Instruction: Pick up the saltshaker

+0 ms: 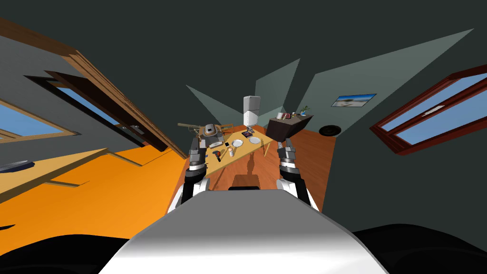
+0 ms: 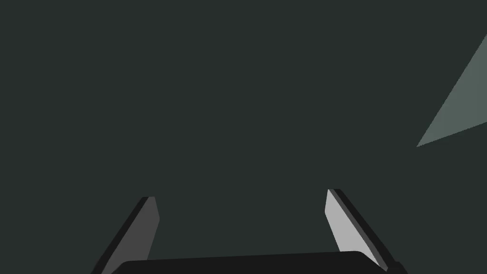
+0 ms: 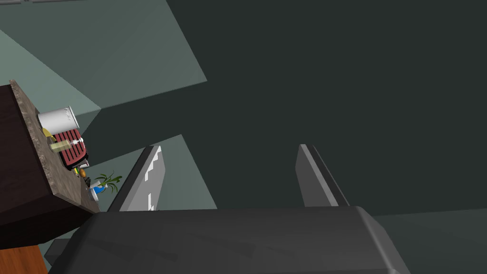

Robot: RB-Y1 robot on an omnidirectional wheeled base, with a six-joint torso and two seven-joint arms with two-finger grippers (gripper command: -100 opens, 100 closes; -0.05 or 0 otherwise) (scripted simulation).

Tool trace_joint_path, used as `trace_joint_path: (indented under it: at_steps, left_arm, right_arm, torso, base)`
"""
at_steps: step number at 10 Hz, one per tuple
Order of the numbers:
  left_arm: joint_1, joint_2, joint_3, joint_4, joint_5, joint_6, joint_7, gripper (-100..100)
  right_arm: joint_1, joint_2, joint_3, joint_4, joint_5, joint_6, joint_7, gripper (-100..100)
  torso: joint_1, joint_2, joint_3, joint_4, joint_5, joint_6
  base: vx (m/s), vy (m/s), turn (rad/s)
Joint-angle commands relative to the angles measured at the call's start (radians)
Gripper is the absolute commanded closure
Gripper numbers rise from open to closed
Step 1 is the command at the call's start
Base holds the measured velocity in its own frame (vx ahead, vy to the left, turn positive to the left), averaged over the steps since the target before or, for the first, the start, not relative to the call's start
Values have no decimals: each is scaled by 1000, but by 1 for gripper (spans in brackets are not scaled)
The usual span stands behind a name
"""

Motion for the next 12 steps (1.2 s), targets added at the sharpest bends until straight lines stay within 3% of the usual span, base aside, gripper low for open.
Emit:
trace_joint_path:
  at_steps: [1, 6, 9, 11, 12]
  left_arm:
    - [-7, 12, 1, 30, -8, -4, -16, -100]
    - [-40, 48, 9, 165, -47, -22, -89, -100]
    - [-50, 55, 11, 214, -57, -27, -109, -100]
    - [-72, 68, 17, 284, -80, -36, -152, -100]
    - [-72, 68, 17, 304, -80, -36, -152, -100]
  right_arm:
    - [0, 0, 0, 0, 0, 0, 0, 0]
    - [0, 0, 0, 0, 0, 0, 0, 0]
    - [0, 0, 0, 0, 0, 0, 0, 0]
    - [0, 0, 0, 0, 0, 0, 0, 0]
    - [0, 0, 0, 0, 0, 0, 0, 0]
  torso:
    - [0, 0, 0, 0, 0, 0]
    - [-1, -1, -1, 0, 0, 0]
    - [0, -1, -1, 0, 0, 0]
    - [0, -1, -1, 0, 0, 0]
    - [0, -2, -1, 0, 0, 0]
  base:
    - [6, -6, 3]
    - [15, -12, 8]
    - [15, -7, 5]
    - [18, -9, 9]
    - [21, -8, 4]
